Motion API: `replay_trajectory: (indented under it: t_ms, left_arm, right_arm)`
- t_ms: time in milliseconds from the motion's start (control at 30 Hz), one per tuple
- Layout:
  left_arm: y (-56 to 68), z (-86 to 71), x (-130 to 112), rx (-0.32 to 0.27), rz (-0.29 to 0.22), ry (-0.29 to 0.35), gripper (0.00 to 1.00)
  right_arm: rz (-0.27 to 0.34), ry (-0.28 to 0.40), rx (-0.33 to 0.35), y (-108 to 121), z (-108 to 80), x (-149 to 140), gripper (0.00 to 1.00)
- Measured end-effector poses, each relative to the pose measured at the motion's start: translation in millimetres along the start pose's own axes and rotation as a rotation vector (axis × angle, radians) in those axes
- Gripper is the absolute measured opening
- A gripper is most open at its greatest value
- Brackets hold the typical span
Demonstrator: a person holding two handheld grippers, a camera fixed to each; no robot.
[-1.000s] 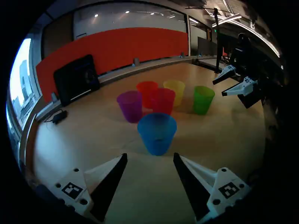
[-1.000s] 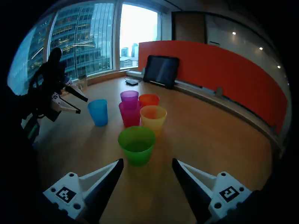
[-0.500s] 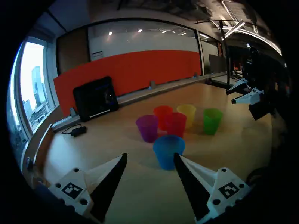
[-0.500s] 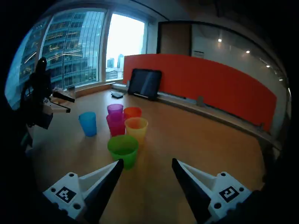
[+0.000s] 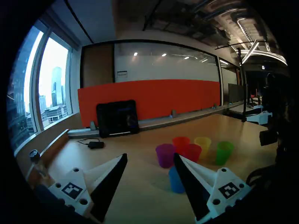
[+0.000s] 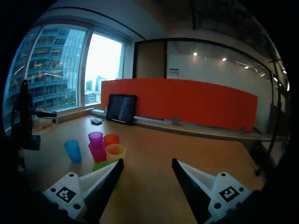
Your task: Pour water
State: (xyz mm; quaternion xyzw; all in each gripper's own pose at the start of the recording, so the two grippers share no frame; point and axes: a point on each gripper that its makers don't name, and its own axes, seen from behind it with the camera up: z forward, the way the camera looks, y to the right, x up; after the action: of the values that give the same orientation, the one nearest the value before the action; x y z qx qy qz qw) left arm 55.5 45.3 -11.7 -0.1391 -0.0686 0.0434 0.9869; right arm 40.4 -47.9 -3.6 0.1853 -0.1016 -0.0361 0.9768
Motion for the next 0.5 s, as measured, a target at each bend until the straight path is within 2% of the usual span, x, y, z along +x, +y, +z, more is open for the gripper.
replay_trajectory:
  t_ms: [200,500]
  left_arm:
    - [-9.4,-4.5,16,0.064,-0.024,0.074,0.92]
    - [-20.9,-6.9,31,0.145,-0.038,0.143,0.92]
  right_arm:
    - [0.043,0.056,-0.089,15,-1.1,8,1.00]
    - [0.032,0.138,-0.189,25,-9.5,23,1.00]
